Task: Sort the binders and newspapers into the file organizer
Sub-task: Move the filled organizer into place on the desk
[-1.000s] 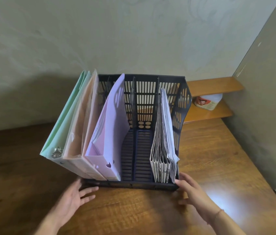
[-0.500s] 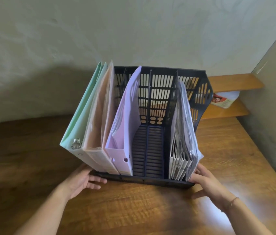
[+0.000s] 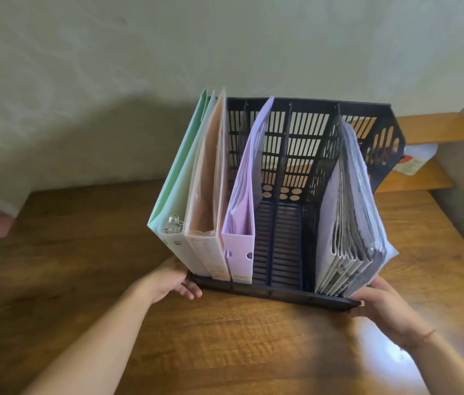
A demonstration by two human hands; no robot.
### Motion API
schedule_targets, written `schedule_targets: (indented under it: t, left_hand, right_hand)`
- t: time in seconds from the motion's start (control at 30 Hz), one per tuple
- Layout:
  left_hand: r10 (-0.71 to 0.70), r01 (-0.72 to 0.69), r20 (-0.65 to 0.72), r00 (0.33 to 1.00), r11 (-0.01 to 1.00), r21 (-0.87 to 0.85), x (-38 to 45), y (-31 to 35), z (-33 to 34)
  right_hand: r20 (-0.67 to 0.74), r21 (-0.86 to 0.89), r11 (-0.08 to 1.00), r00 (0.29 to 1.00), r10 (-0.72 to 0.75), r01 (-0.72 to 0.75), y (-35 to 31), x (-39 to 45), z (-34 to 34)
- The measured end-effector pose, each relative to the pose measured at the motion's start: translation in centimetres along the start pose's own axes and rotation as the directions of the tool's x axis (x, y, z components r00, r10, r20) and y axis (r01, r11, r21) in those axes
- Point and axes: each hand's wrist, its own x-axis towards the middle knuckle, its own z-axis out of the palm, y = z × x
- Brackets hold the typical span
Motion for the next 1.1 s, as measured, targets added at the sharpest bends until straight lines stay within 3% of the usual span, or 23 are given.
schedule_targets:
  t: [0.2, 0.3, 0.4, 0.53, 0.73, 1.1]
  left_hand:
    - [0.011, -0.020, -0.058, 0.998, 0.987, -0.159, -1.8, -2.1, 1.6]
    - [0.003, 0.002, 0.018, 1.000, 0.955, -0.296, -3.9, -3.5, 1.5]
    - [-0.011, 0.032, 0.055, 0.998, 0.922, -0.387, -5.9, -4.8, 1.2]
    - [-0.037, 0.023, -0.015, 0.999, 0.845, -0.534, -8.8, -6.0, 0.8]
    - [-0.063, -0.085, -0.188, 0.980, 0.722, -0.686, -15.2, -7.7, -1.8]
    - [-0.220, -0.246, -0.469, 0.855, 0.625, -0.741, -25.1, -15.3, -11.6]
  right_hand:
    - [-0.034, 0.085, 0.996, 0.999, -0.029, 0.032, 1.6, 0.0, -0.2]
    - [-0.007, 0.105, 0.993, 0.999, -0.048, 0.048, 1.9, 0.1, -0.4]
    - [0.039, 0.040, 0.998, 0.998, -0.056, 0.055, 1.4, 0.3, -0.3]
    - [0.164, -0.060, 0.995, 0.984, -0.072, 0.083, -0.8, 1.5, 1.2]
    - [0.414, -0.146, 0.978, 0.907, -0.078, 0.151, -5.5, 1.8, 8.8]
    - [0.645, -0.311, 0.927, 0.763, 0.046, 0.207, -6.0, 5.1, 28.7]
